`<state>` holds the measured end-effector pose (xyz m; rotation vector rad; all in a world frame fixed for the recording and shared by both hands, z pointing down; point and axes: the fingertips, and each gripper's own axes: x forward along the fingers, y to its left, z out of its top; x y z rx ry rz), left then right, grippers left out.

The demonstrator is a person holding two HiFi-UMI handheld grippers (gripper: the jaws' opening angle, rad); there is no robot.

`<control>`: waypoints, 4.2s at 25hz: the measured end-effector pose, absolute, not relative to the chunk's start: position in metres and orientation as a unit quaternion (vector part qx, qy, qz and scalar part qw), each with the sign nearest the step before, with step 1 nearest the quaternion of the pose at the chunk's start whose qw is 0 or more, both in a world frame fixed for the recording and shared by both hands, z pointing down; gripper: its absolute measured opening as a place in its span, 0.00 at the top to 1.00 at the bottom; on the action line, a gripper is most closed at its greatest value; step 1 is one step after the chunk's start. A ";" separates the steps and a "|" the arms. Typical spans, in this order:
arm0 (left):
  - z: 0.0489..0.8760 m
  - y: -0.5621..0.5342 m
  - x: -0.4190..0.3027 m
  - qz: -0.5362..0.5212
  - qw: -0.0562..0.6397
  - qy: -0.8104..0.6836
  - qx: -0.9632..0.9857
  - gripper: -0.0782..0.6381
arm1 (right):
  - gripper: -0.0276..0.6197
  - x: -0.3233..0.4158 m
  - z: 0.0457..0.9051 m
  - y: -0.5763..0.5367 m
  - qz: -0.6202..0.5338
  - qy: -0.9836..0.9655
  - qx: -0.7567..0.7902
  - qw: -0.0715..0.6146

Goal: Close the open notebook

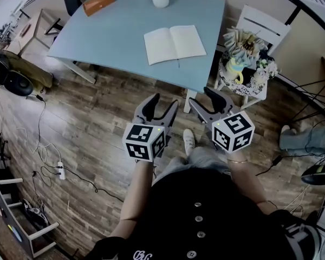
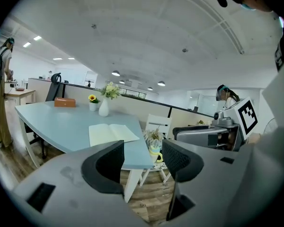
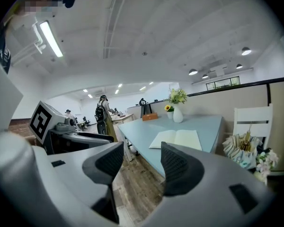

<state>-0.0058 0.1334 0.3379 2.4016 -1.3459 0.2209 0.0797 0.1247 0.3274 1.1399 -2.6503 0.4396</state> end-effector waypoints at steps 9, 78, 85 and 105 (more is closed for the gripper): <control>0.331 0.050 -0.002 0.091 0.175 -0.495 0.846 0.57 | 0.60 0.094 0.325 0.038 0.147 -0.907 0.380 0.104; 0.368 -0.164 -0.010 0.193 0.163 -0.321 0.913 0.57 | 0.64 0.089 0.346 -0.167 0.194 -0.822 0.526 0.105; 0.392 -0.157 0.010 0.255 0.137 -0.294 0.911 0.57 | 0.64 0.108 0.361 -0.166 0.216 -0.814 0.529 0.106; 0.459 -0.141 0.054 0.391 0.044 -0.219 0.893 0.55 | 0.64 0.149 0.408 -0.140 0.269 -0.784 0.545 0.124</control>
